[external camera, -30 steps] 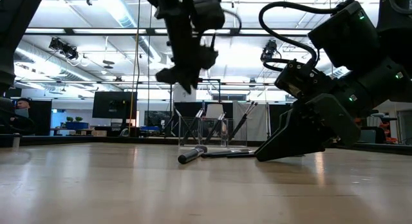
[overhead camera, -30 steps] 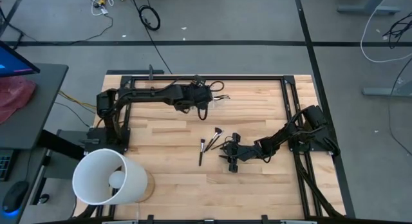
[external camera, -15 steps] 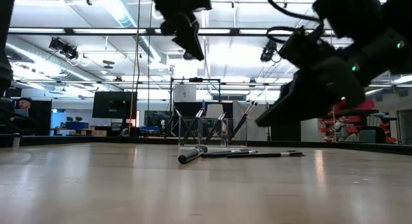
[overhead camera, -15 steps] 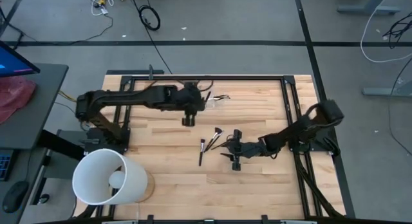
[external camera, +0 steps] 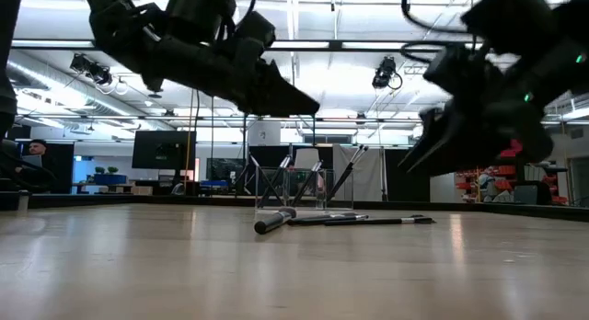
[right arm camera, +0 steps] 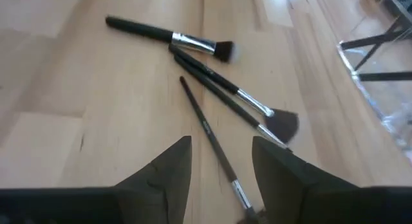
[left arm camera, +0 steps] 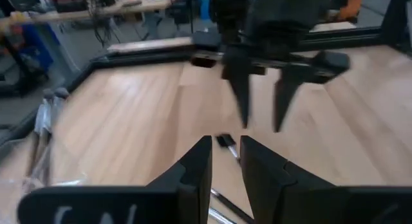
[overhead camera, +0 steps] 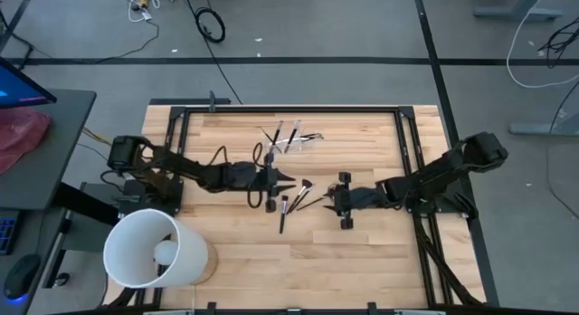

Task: Put items in baskets/containers
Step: Put the black lash brow brush into the transparent organizer

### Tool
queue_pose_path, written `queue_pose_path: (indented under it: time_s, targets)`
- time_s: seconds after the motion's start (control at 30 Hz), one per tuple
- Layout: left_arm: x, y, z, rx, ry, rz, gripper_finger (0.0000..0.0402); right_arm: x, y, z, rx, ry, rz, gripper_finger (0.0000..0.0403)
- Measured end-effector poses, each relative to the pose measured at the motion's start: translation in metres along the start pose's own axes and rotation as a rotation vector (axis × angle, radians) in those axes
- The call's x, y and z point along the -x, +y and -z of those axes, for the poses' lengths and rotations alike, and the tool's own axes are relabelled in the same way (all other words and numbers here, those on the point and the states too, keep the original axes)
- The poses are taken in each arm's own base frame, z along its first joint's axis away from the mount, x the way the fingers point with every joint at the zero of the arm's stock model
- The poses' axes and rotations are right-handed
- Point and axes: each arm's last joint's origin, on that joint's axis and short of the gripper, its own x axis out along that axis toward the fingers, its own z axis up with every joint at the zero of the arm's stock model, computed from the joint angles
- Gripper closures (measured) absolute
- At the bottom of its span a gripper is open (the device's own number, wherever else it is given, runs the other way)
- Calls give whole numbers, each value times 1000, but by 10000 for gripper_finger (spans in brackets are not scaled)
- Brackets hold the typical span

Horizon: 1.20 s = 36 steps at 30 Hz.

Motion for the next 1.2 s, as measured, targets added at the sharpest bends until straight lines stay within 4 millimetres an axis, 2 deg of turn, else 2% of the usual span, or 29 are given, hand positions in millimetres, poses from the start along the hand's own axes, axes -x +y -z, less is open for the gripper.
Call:
queue_pose_path:
  time_s: [0.07, 0.2, 0.63, 0.73, 0.87, 0.97, 1.07, 1.2]
  targets:
    - [-2, -4, 2, 24, -1, 10, 319, -2, -9, 11, -43, -46, -27, 237]
    - [-7, -5, -1, 28, -14, 9, 319, -8, -26, 15, -120, -163, -112, 237]
    - [-19, 0, 2, 49, -2, -12, 319, -42, -36, 51, -167, 51, -113, 243]
    - [-22, -1, 2, 50, -2, -10, 319, -45, -36, 55, -151, 64, -119, 270]
    - [-32, -3, 4, 128, 7, 20, 319, -45, -36, 56, -118, 75, -123, 341]
    - [-50, -8, 5, 227, 33, 124, 319, -46, -37, 55, -109, 76, -121, 388]
    - [-77, -13, 6, 268, 134, 150, 319, -47, -37, 54, -120, 76, -120, 387]
    - [-101, -16, 10, 150, 385, 131, 318, -48, -37, 49, -119, 74, -123, 390]
